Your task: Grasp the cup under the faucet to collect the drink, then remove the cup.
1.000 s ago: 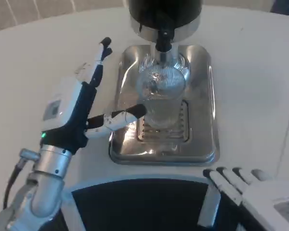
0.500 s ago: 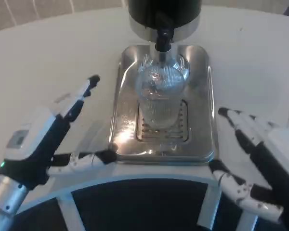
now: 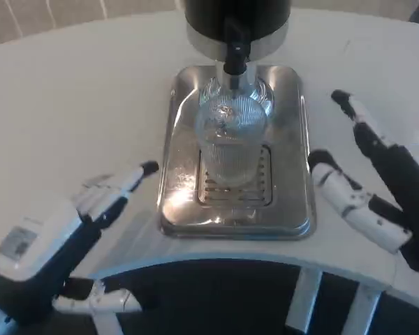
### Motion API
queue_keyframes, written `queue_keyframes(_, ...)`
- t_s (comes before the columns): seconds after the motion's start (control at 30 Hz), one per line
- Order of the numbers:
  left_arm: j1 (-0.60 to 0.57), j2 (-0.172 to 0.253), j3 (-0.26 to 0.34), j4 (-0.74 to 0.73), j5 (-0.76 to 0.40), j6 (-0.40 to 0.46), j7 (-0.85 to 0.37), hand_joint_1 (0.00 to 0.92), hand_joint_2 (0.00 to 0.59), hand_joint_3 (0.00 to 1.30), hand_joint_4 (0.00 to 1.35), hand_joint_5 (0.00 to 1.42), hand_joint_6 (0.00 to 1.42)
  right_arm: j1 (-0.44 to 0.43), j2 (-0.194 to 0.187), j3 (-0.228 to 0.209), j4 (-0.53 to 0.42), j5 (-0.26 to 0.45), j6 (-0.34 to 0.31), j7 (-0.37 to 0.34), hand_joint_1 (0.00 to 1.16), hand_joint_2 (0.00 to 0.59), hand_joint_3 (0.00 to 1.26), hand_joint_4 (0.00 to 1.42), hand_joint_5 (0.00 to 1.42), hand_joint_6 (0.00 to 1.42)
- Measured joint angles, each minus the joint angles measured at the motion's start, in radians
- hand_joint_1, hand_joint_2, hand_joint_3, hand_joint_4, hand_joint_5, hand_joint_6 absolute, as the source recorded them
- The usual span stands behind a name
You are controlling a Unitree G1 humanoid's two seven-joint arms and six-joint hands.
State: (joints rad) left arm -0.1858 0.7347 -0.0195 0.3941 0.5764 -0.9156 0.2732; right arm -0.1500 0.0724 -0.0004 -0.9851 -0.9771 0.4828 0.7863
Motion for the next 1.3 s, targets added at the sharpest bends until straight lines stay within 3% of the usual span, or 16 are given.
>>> queue_keyframes(0.3, 0.101, 0.036, 0.043, -0.05, 0.049, -0.038, 0.011, 0.103, 0.069, 0.07, 0.04, 0.12, 0.14, -0.129, -0.012, 0.01, 0.079, 0.11, 0.128, -0.069, 0.18, 0.528, 0.0, 0.0, 0.0, 0.0)
queue_keyframes(0.6, 0.14, 0.037, 0.053, -0.051, 0.067, -0.063, 0.028, 0.097, 0.068, 0.08, 0.04, 0.12, 0.14, -0.3, -0.065, 0.039, 0.209, 0.203, 0.201, -0.143, 0.19, 0.531, 0.0, 0.0, 0.0, 0.0)
queue_keyframes(0.97, 0.088, 0.037, 0.052, -0.046, 0.062, -0.043, -0.004, 0.094, 0.067, 0.08, 0.05, 0.12, 0.14, -0.393, -0.118, 0.092, 0.272, 0.31, 0.247, -0.214, 0.18, 0.534, 0.0, 0.0, 0.0, 0.0)
queue_keyframes(1.3, 0.071, 0.037, 0.052, -0.043, 0.053, -0.021, -0.028, 0.093, 0.067, 0.08, 0.05, 0.12, 0.14, -0.43, -0.132, 0.161, 0.271, 0.363, 0.295, -0.251, 0.16, 0.523, 0.0, 0.0, 0.0, 0.01)
